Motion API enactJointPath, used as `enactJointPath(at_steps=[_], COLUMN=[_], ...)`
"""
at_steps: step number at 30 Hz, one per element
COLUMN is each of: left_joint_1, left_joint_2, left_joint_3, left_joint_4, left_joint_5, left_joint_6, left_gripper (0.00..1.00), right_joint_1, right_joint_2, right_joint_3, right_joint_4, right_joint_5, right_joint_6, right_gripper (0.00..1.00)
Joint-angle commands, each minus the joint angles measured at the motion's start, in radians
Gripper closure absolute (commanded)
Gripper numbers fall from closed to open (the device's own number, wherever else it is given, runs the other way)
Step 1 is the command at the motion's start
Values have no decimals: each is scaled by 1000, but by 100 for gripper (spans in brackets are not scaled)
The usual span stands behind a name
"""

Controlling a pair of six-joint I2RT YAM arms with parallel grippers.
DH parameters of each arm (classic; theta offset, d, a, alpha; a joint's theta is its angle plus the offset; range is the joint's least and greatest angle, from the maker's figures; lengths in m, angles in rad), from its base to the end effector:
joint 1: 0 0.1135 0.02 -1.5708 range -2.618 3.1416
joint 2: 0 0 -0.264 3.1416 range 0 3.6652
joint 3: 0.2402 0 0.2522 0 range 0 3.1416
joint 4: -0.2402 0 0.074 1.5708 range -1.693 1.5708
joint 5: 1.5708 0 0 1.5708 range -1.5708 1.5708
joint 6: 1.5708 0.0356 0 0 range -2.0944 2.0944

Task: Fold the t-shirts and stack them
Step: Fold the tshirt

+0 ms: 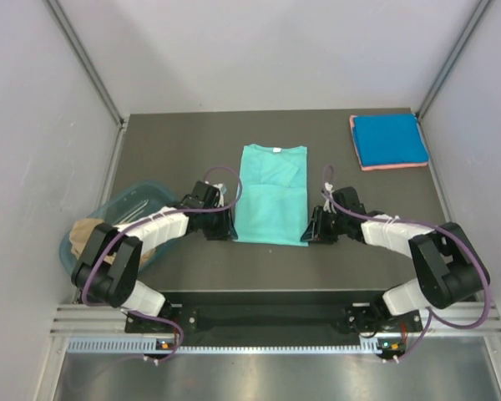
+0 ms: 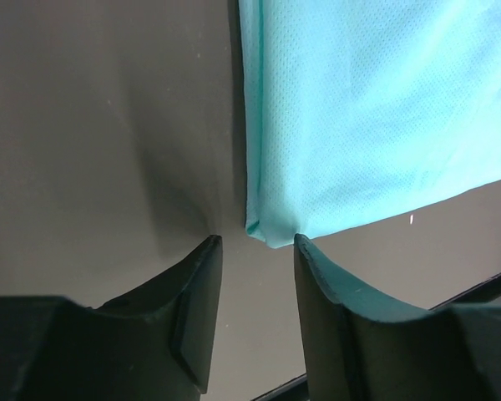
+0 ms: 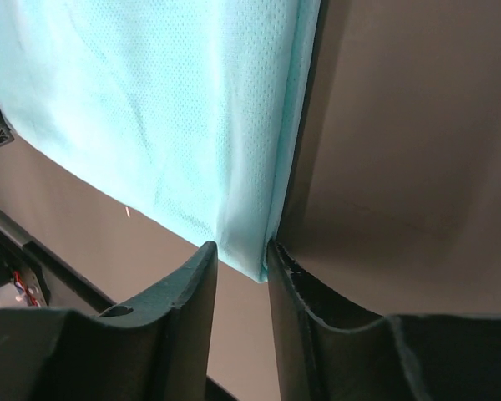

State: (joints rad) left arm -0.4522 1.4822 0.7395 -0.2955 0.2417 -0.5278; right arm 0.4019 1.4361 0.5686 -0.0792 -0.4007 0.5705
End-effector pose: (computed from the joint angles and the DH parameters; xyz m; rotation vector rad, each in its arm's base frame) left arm 0.2416 -0.1269 0.1615 -0.0127 2.7140 -0.6389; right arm 0.2257 0.1110 0.1404 0.0500 2.6443 0.8716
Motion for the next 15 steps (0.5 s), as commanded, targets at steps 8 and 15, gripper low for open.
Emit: enactJointPath(at_steps=[8, 15], left_joint_1=[4, -17], left_joint_2=[24, -40], left_joint_3=[0, -9], left_joint_4=[27, -83], left_joint_5=[45, 21], left_joint_6=[11, -73], left_gripper=[91, 100], right_joint_1=[25, 23], right_joint_2=[41, 8], right_joint_3=[-33, -64], right_joint_4=[-4, -50], right_joint_5=[48, 83], right_joint_6=[-21, -32], right_gripper=[93, 100])
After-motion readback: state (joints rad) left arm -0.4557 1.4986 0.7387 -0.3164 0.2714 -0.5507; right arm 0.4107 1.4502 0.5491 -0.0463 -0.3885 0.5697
